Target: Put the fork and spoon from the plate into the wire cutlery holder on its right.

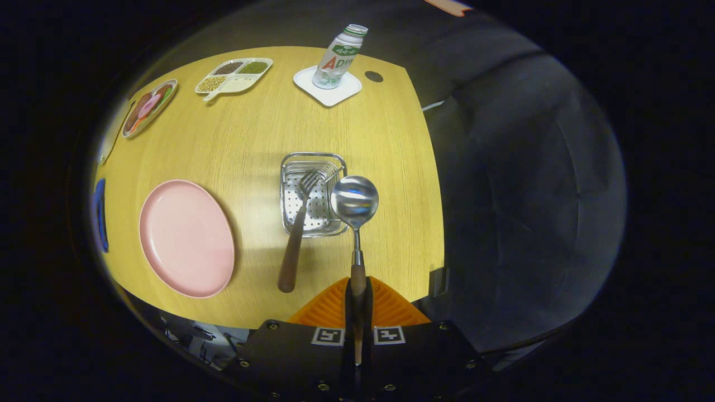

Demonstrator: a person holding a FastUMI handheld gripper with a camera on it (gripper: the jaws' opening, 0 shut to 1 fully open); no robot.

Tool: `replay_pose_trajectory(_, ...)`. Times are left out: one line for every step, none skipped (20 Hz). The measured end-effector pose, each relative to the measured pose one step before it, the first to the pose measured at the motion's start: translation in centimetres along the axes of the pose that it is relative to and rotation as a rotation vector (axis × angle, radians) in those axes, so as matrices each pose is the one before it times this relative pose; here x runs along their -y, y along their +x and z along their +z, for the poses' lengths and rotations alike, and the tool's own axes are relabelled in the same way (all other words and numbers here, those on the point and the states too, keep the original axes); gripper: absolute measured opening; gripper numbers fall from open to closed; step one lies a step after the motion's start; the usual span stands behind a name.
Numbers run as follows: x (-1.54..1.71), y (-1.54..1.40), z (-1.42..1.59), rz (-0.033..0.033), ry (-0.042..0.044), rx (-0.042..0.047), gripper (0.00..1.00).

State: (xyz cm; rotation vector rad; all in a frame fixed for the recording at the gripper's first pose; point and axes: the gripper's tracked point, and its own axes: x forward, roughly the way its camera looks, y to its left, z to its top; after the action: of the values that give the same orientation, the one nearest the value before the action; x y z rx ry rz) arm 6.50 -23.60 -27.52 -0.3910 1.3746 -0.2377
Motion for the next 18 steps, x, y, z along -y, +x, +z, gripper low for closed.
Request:
replay_pose_trajectory(-0.424,0.175,-0.098,0.01055,-0.0047,-0.01818,0.05)
replay_pose_trajectory(-0.376,0.21,-0.312,0.0125,0.0017,-0.03264,0.05)
replay_pose_trajectory(-0.334,0.236,-0.052,0.01108,-0.00068,-0.02146,0.05)
replay_pose_trajectory(-0.204,0.302,0.112,0.00936,-0.00078,-0.01978,0.05)
replay_pose_trajectory(-0.235,0.397,-0.066,0.00784,-0.00861,-0.02186,0.05)
replay_pose_trajectory(-0.097,0.41,0.161,0.00421,-0.01842,-0.01489,0.05)
replay_pose_trajectory(-0.083,0.274,0.134,0.00063,-0.01543,-0.01133,0.05)
replay_pose_trajectory(-0.183,0.216,0.281,0.00876,-0.00836,-0.00658,0.05)
replay_pose_trajectory(-0.223,0.329,0.279,0.01547,-0.00713,-0.00658,0.05)
replay_pose_trajectory(0.145,0.124,0.37,-0.00233,-0.00732,-0.00032,0.05)
replay_pose_trajectory(0.009,0.172,0.138,0.01061,-0.00323,-0.00494,0.05)
replay_pose_trajectory(0.037,0.086,0.241,0.00845,0.00407,-0.00323,0.05)
replay_pose_trajectory(-0.087,0.306,0.184,0.01234,0.00258,-0.00963,0.05)
replay_pose_trajectory(0.061,0.165,0.243,0.00586,-0.00061,-0.0041,0.05)
replay_pose_trajectory(0.067,-0.128,0.078,0.00526,-0.00112,0.00005,0.06)
replay_pose_trajectory(-0.022,-0.044,0.223,0.00493,0.00108,0.00736,0.08)
replay_pose_trajectory(-0.02,0.012,0.015,0.00674,0.00303,0.00226,0.1)
replay_pose_trajectory(-0.027,-0.254,-0.011,0.00211,0.00407,0.00354,0.11)
